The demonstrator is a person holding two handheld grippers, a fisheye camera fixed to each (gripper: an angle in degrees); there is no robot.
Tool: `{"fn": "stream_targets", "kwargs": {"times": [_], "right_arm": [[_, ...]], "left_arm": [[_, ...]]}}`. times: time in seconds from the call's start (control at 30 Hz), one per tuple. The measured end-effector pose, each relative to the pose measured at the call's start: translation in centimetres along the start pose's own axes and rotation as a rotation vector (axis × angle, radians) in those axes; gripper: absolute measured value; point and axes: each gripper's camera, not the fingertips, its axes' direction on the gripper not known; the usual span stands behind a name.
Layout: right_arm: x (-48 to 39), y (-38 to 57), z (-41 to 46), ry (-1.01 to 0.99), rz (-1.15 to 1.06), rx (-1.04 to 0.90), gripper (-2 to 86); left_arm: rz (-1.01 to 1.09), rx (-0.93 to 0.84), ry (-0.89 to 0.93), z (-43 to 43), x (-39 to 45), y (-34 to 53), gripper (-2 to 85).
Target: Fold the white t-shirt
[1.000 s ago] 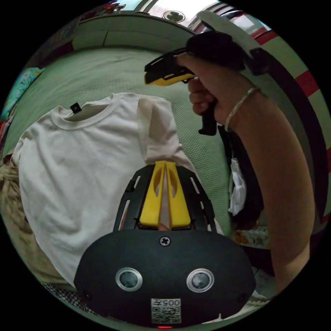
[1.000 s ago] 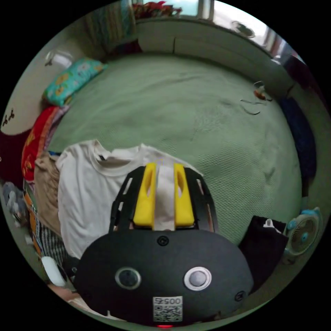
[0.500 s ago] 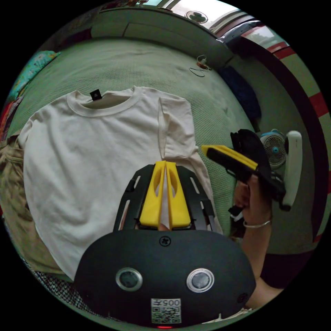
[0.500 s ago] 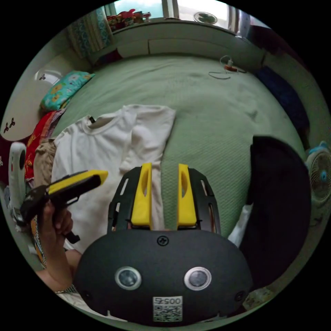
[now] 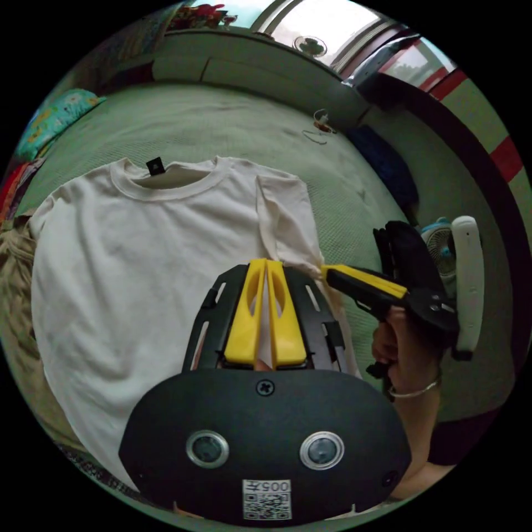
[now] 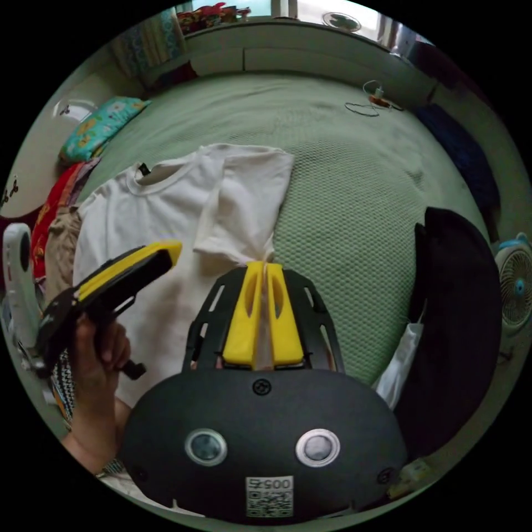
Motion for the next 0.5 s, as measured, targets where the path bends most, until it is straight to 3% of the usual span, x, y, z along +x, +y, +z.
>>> {"fn": "stream_targets", "kwargs": {"times": [0.13,0.3,0.5], "right_arm": [[1.5,-0.1,0.2,0.011,0.028,-0.033,-0.9],[3.5,0.0,0.4,-0.040,0.081,-0.063,-0.9],[4.5,0.4,-1.9,-0.106,0.117,0.112,-0.6]], "left_arm": [[0.053,-0.067,-0.049,1.7,1.4,0.6,-0.6],[0.057,-0.029,-0.041,1.7,2.8,1.3,-0.5],[0.128,0.083,-0.008,2.0,4.3,2.1,0.0]]}}
